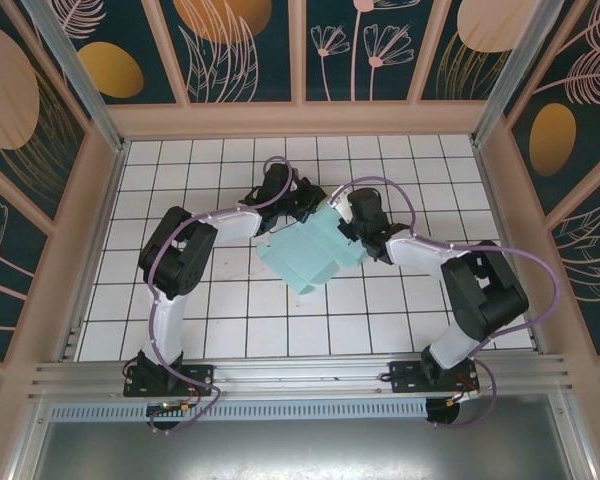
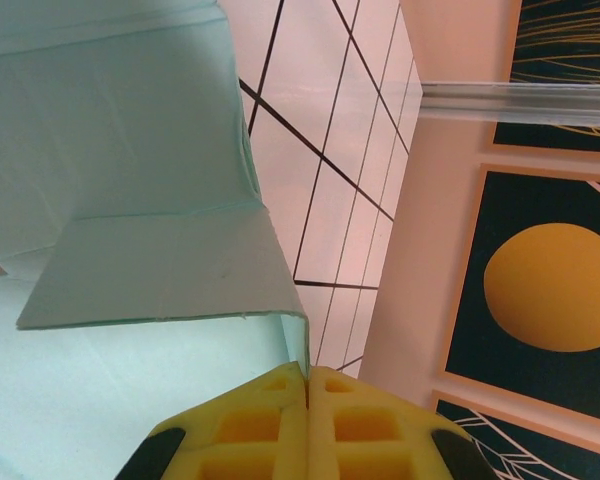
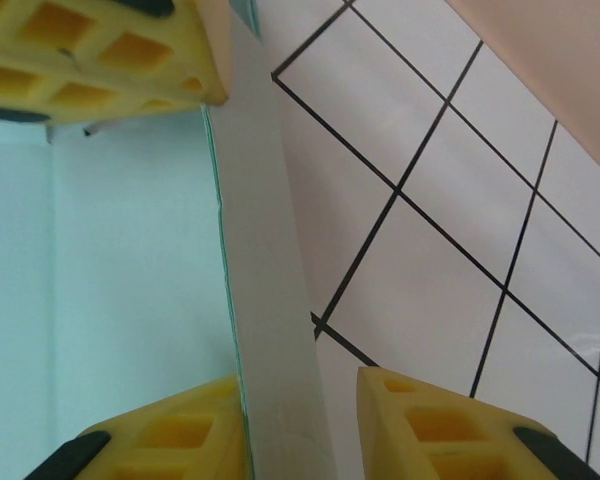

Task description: Fold the paper box

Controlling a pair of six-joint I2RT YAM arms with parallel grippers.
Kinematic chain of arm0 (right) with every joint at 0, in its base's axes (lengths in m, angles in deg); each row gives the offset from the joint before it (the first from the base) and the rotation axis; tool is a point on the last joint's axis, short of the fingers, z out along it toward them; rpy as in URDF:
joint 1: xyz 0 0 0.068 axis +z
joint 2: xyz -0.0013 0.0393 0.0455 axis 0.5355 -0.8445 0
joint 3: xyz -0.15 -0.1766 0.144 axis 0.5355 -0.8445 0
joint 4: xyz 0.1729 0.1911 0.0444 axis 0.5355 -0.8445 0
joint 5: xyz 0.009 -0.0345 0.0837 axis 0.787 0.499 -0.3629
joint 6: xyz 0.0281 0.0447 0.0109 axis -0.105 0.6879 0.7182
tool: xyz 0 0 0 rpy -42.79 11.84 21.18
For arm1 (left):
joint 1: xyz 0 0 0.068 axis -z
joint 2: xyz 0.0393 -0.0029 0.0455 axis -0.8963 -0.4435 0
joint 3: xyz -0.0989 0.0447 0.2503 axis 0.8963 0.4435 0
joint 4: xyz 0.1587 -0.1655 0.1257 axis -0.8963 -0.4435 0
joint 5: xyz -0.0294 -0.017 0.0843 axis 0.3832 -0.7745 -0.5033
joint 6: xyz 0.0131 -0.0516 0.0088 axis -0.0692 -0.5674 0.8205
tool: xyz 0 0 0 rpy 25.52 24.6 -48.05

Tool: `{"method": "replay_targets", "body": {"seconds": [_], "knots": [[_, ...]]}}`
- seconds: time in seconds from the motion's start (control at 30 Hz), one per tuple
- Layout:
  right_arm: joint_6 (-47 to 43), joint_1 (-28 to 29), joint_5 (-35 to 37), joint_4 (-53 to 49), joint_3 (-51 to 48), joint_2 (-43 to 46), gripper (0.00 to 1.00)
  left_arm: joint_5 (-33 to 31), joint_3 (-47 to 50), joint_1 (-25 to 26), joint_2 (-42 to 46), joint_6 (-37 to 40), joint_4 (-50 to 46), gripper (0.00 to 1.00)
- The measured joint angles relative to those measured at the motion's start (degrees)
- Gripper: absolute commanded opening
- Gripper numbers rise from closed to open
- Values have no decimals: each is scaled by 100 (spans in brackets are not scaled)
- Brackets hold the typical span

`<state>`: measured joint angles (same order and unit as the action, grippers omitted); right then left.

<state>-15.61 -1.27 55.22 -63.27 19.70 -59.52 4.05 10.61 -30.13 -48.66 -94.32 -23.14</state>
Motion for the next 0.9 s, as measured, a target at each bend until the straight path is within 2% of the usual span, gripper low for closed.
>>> {"method": "replay_targets", "body": {"seconds": [0.23, 0.43, 0.53, 0.7, 0.8, 0.9], "knots": [[-282, 341, 680, 20, 144, -251, 30, 20, -39, 0, -39, -2, -22, 0], [-417, 463, 968, 66, 197, -409, 28, 22, -39, 0, -42, -2, -22, 0], [-457, 476, 1071, 101, 197, -411, 24, 22, -39, 0, -44, -2, -22, 0], [-481, 579, 1178, 116, 203, -411, 11, 24, -39, 0, -63, -4, -20, 0], [-509, 612, 1191, 118, 203, -411, 0, 22, -39, 0, -68, -4, -20, 0], [-538, 629, 1202, 118, 203, -413, 0, 26, -39, 0, -68, -4, -17, 0]]}}
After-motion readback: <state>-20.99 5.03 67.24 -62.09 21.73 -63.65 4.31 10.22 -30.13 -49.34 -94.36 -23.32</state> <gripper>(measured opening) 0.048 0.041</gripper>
